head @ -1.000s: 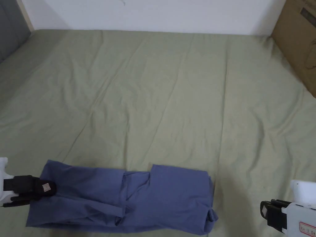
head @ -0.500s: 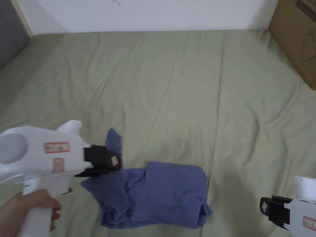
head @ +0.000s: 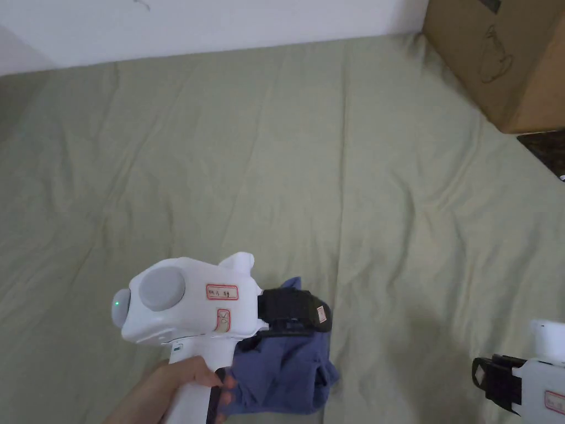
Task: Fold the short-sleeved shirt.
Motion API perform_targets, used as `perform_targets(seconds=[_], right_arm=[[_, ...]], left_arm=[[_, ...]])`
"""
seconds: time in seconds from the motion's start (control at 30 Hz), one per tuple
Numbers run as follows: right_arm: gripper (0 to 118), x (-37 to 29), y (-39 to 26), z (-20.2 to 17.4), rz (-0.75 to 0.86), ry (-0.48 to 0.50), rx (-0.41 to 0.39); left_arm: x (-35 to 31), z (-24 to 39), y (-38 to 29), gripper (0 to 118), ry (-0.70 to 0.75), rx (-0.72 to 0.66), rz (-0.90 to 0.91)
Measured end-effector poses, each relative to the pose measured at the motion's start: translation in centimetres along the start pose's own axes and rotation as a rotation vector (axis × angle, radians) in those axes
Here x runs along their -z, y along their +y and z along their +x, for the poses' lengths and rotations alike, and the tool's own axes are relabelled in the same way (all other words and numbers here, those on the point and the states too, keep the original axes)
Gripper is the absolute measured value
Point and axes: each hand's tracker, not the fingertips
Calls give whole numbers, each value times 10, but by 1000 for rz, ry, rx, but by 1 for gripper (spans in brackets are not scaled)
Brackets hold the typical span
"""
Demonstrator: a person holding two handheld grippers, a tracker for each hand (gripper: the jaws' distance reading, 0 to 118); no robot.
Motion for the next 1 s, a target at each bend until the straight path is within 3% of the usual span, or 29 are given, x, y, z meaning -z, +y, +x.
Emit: perform_targets(seconds=[0.13, 0.33, 0.37, 0.43, 0.47, 0.5, 0.53, 0.73, 0.83, 0.93, 1.0], right_arm=[[0, 0, 1, 1, 2, -3, 0], [0, 1, 5, -4, 8, 7, -15], [0, 0, 4, -3, 6, 9, -17], [0, 4, 5, 0, 3, 13, -28], [0, 3, 4, 0, 0, 14, -33], [0, 6, 4, -1, -1, 16, -36], [0, 14, 6, -3, -3, 19, -38], [0, 14, 5, -7, -15, 12, -39], [0, 10, 1, -13, -18, 8, -34], [0, 9, 0, -9, -22, 2, -24], [0, 8, -2, -9, -26, 2, -23]], left_arm=[[-31, -6, 3, 98, 44, 32, 58], [-109, -33, -4, 67, 36, -72, 229], [-117, -42, -6, 52, 71, -82, 256], [-124, -55, -8, 39, 156, -99, 267], [-120, -61, -7, 31, 130, -89, 254], [-116, -66, -9, 11, 117, -90, 249], [-111, -69, -12, 4, 100, -102, 244], [-44, -47, -20, 0, 51, 24, 98], [-8, -46, -21, 0, 10, -34, 45], [22, -45, -23, 0, 43, 16, -12], [34, -37, -29, 0, -9, -11, -39]])
